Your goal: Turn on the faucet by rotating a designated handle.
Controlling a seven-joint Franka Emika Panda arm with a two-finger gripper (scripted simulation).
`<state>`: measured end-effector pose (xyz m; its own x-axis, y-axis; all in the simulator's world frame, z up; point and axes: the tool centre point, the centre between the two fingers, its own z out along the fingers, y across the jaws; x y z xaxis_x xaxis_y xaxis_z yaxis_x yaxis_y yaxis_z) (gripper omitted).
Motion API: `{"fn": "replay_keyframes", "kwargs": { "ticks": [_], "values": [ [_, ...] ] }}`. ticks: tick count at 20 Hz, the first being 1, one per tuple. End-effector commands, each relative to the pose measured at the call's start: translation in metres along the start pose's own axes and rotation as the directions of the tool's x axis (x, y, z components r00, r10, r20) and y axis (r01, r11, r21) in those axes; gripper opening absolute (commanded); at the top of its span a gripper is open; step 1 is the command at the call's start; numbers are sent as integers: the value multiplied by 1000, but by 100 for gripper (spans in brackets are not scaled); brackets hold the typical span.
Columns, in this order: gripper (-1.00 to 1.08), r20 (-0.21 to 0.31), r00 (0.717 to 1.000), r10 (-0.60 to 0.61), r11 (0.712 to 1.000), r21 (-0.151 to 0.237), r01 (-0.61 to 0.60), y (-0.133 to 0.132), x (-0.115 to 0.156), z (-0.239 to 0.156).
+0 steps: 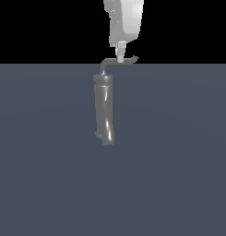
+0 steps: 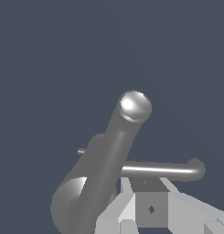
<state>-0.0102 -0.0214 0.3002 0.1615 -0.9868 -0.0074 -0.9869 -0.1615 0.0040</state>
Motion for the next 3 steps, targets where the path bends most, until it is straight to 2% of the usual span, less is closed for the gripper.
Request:
{"fn": "replay_keyframes", "kwargs": {
  "ticks": [1,3],
  "values": [
    [-100,-7,998,54,999,5,-54,1,38,0],
    [-100,-7,998,56,998,4,-56,-1,40,0]
  ]
}}
